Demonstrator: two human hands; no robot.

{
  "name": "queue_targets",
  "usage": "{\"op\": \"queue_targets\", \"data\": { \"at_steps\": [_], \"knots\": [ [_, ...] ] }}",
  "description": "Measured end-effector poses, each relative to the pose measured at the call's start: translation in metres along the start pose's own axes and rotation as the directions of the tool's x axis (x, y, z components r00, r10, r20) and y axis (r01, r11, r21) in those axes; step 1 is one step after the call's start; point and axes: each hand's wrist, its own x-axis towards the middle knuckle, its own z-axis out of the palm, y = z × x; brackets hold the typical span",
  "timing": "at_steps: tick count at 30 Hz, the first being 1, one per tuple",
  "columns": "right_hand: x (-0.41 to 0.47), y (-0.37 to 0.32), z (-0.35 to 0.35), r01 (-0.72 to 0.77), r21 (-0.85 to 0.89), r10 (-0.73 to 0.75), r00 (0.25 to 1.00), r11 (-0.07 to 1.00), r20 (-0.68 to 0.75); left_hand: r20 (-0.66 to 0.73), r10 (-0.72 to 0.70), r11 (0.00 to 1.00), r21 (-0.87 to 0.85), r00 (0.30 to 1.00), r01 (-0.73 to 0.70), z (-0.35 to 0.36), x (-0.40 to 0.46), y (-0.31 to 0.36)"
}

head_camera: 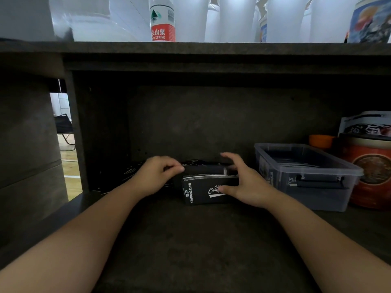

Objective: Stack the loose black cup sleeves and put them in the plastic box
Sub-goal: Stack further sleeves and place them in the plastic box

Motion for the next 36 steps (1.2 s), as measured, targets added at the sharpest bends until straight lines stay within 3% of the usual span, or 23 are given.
{"op": "queue_targets", "data": {
  "at_steps": [3, 6, 7, 9, 11, 13, 15, 18, 23, 27, 32, 36],
  "knots": [
    [0.000, 0.001, 0.001, 0.008, -0.009, -0.008, 1.000, 1.000, -0.030, 0.229, -0.076, 0.954, -0.266, 0.970, 0.137, 0.013, -0.003, 0.011],
    [0.002, 0.002, 0.000, 0.053, -0.027, -0.052, 0.998, 0.998, 0.026, 0.175, -0.208, 0.829, -0.491, 0.962, 0.268, 0.018, -0.001, 0.015],
    [0.002, 0.002, -0.001, 0.054, -0.034, -0.052, 0.998, 0.998, 0.046, 0.103, -0.229, 0.851, -0.462, 0.968, 0.250, 0.019, 0.000, 0.012],
    [0.003, 0.001, -0.002, 0.055, -0.036, -0.053, 0.997, 0.998, 0.057, -0.002, -0.177, 0.975, -0.139, 0.984, 0.175, 0.018, 0.002, -0.002],
    [0.003, 0.000, -0.004, 0.055, -0.033, -0.053, 0.996, 0.998, 0.067, 0.132, -0.153, 0.973, 0.196, 0.979, 0.126, 0.018, 0.000, -0.014],
    [0.002, -0.001, -0.005, 0.047, -0.040, -0.043, 0.996, 0.998, 0.076, 0.292, -0.178, 0.940, 0.333, 0.940, 0.075, 0.020, 0.000, -0.019],
    [0.001, -0.002, -0.005, 0.032, -0.052, -0.028, 0.997, 0.998, 0.076, 0.323, -0.137, 0.931, 0.364, 0.936, 0.011, 0.024, 0.001, -0.019],
    [0.000, -0.002, -0.007, 0.007, -0.056, -0.002, 0.997, 0.998, 0.075, 0.228, -0.039, 0.931, 0.363, 0.973, -0.048, 0.020, 0.004, -0.014],
    [-0.002, -0.004, -0.006, 0.009, -0.056, -0.005, 0.998, 0.998, 0.067, 0.164, 0.001, 0.955, 0.291, 0.986, -0.049, 0.013, 0.000, -0.004],
    [-0.003, -0.005, -0.005, 0.009, -0.055, -0.005, 0.998, 0.998, 0.070, 0.048, -0.012, 0.966, 0.257, 0.999, -0.001, 0.016, 0.001, -0.003],
    [-0.002, -0.004, -0.005, 0.008, -0.054, -0.004, 0.997, 0.998, 0.073, 0.113, -0.099, 0.907, 0.418, 0.989, 0.043, 0.027, 0.002, -0.012],
    [-0.002, -0.004, -0.005, 0.014, -0.059, -0.009, 0.997, 0.998, 0.073, 0.040, -0.167, 0.943, 0.298, 0.985, 0.148, 0.023, 0.003, -0.019]
  ]
}}
